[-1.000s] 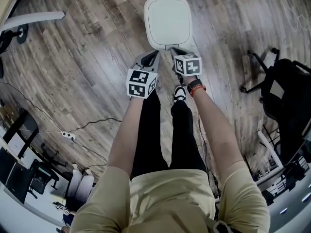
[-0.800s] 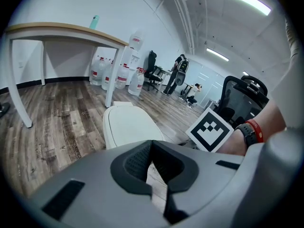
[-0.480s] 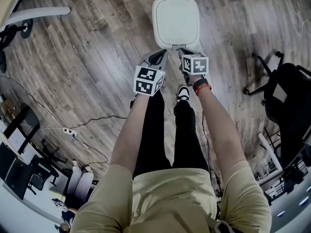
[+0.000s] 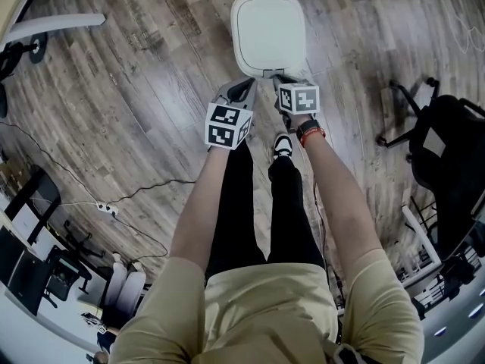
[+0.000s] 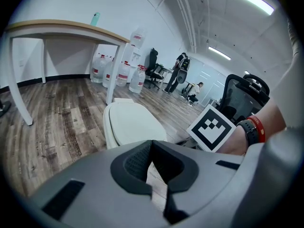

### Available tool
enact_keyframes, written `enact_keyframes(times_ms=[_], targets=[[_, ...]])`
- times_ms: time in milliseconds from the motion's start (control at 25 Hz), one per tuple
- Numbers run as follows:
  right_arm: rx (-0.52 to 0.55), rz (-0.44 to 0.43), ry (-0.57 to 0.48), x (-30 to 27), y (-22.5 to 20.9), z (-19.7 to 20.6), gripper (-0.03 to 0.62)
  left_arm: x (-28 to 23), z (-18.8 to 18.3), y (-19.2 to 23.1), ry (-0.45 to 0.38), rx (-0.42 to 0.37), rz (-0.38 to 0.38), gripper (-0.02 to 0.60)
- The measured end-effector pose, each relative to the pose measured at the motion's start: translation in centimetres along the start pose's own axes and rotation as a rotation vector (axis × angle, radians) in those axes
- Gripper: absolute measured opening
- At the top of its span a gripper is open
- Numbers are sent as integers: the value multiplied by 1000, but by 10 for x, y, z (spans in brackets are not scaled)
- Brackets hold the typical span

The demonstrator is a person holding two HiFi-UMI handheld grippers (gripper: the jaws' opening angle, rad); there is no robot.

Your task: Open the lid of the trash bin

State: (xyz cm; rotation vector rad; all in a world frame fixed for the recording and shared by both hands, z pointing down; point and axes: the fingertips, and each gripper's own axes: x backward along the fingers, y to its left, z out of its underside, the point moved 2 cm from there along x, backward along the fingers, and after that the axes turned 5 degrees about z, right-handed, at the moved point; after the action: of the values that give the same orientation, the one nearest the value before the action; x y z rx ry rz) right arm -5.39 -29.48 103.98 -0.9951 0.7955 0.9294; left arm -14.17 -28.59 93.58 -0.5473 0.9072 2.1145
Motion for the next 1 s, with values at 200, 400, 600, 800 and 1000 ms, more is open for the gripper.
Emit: enact_keyframes(times_ms=[200,400,600,800,1000], targets=[[19,-7,-16,0,-1,-1,14,0,4,3,6,6,-8,23],[-24,1,-12,4,0,-5,14,4,2,-1,16,6,-5,25],[-4,-6,-33,29,6,-18,14,17,-13,-14,16,-20,-7,23],[15,13,-56,78,15,-26,14,45,-34,-29,20,-23,-16,23],[50,36,-102,157,48,-25,14,100,-57,-63,21,-28,-4,25]])
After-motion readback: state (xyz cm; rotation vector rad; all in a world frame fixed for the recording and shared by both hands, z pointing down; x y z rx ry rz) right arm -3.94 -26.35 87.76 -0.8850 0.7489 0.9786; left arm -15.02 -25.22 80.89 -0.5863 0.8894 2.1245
